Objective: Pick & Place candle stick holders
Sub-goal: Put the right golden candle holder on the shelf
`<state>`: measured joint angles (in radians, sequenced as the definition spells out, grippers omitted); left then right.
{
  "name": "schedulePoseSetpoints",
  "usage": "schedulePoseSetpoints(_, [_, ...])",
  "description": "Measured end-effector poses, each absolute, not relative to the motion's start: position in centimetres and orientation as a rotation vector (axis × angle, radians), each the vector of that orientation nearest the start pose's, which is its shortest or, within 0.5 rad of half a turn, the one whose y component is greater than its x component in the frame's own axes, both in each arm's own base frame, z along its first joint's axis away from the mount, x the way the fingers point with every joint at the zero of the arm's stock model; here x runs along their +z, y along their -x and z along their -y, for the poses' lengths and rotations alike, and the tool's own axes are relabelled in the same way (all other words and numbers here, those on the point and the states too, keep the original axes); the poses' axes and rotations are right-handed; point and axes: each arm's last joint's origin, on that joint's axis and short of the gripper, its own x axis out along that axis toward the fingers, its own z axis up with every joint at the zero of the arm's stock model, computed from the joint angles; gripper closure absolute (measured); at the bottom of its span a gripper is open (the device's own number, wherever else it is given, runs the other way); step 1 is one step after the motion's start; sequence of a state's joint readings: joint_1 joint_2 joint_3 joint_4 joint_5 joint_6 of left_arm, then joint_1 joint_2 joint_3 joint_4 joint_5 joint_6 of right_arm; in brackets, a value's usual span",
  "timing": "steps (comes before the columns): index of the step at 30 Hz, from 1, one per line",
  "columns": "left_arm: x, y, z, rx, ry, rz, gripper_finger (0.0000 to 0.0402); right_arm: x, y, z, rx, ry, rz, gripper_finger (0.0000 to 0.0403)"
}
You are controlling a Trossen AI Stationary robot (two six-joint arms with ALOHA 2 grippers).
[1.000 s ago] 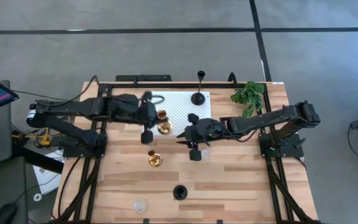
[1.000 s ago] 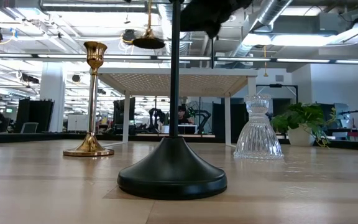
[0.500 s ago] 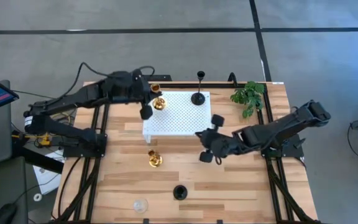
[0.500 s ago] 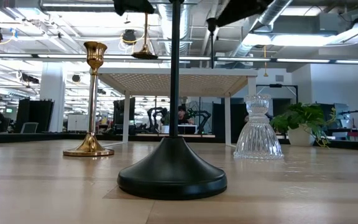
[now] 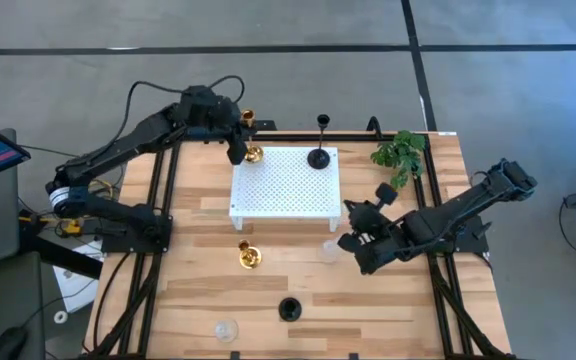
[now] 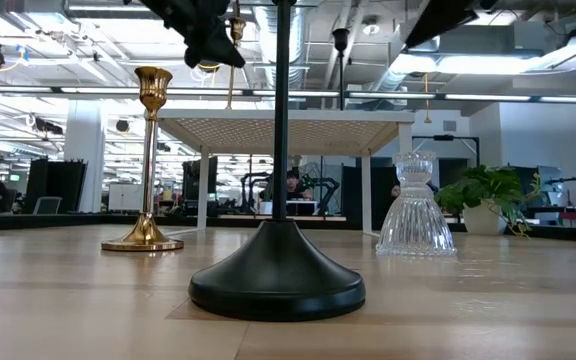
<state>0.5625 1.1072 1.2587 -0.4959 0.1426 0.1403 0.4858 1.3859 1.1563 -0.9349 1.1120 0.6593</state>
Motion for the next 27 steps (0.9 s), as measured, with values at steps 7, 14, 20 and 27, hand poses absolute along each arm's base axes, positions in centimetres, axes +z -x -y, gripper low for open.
schedulePoseSetpoints(7, [39.6, -20.0, -12.6, 0.386, 0.015, -0.379, 0.0387, 28.9, -22.6, -9.1, -0.836, 0.204, -0.596, 0.0403])
schedulePoseSetpoints(14, [39.7, -19.8, -12.6, 0.386, 0.021, -0.376, 0.0387, 28.8, -22.2, -8.9, -0.862, 0.189, -0.603, 0.0403])
schedulePoseSetpoints(20, [39.4, -19.8, -12.6, 0.391, 0.022, -0.380, 0.0387, 28.8, -22.2, -8.9, -0.863, 0.186, -0.601, 0.0403])
schedulePoseSetpoints(27, [37.7, -20.0, -12.9, 0.390, 0.044, -0.405, 0.0387, 28.8, -22.2, -8.9, -0.863, 0.186, -0.600, 0.0403])
